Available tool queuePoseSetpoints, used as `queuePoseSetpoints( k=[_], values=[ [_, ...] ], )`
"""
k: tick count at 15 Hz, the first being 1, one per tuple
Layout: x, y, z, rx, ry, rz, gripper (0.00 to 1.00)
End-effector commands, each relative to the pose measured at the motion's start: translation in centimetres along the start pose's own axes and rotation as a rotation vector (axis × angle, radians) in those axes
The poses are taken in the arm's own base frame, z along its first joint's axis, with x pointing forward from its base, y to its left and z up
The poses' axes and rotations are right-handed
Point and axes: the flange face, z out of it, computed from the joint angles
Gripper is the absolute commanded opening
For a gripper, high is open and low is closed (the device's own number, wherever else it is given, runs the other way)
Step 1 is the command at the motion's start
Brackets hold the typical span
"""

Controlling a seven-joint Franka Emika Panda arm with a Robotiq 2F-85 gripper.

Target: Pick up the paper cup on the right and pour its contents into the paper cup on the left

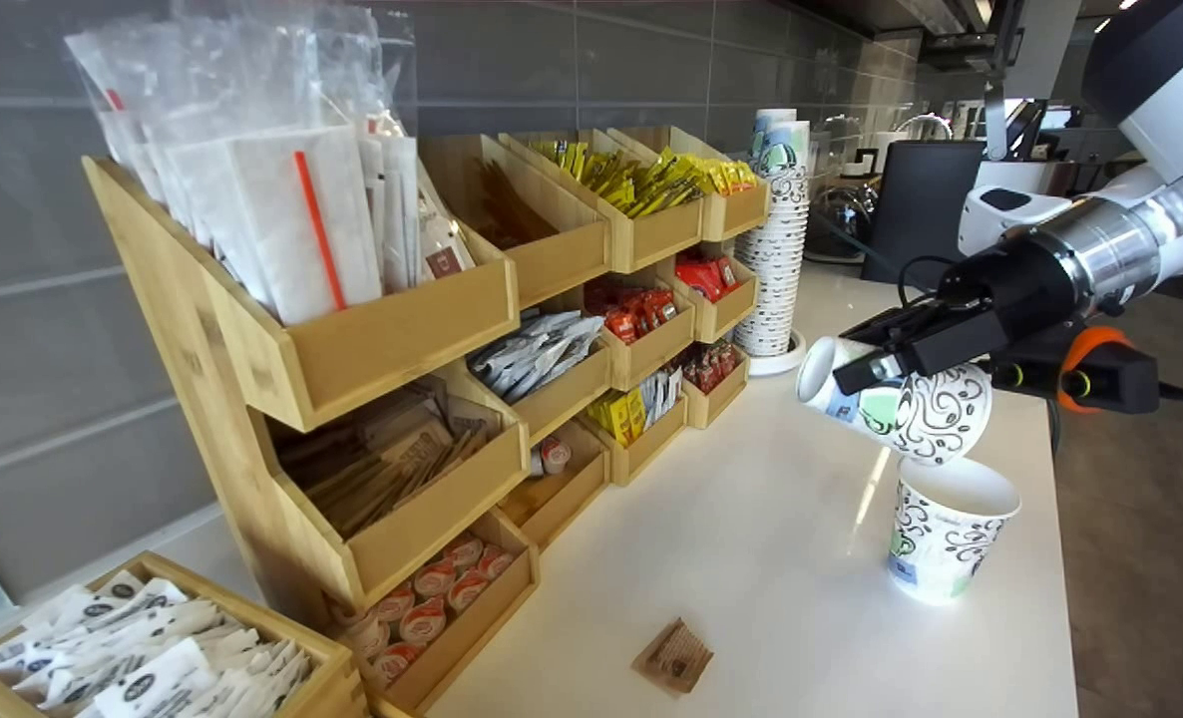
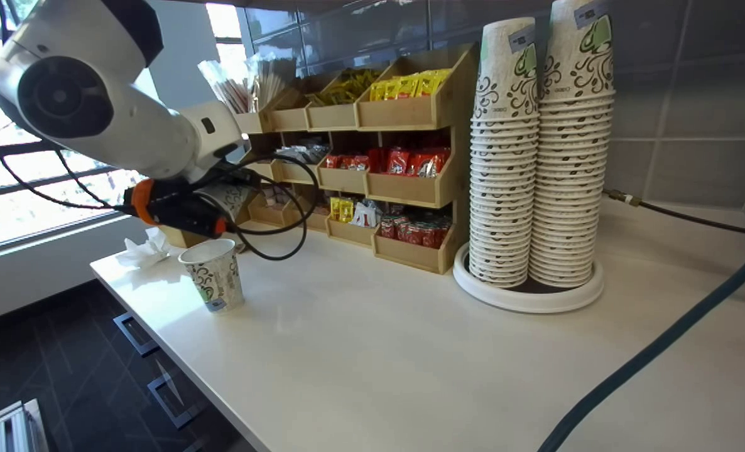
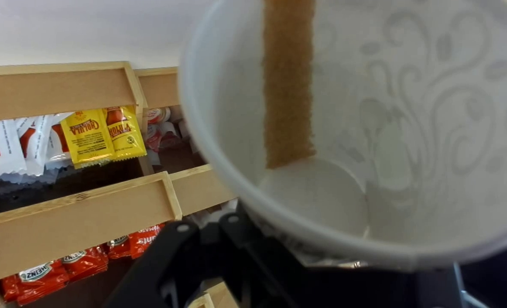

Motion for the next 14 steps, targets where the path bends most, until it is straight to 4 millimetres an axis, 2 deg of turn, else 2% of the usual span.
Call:
queuePoseSetpoints(
  k=[1, 8, 14],
  values=[
    [0.27, -0.29, -0.22, 0.005, 0.018, 0.003, 0.42],
    [0.04, -0.12, -0.16, -0.022, -0.006, 0.004, 0.42],
    [0.62, -0.24, -0.67, 0.009, 0.042, -0.006, 0.42]
  ],
)
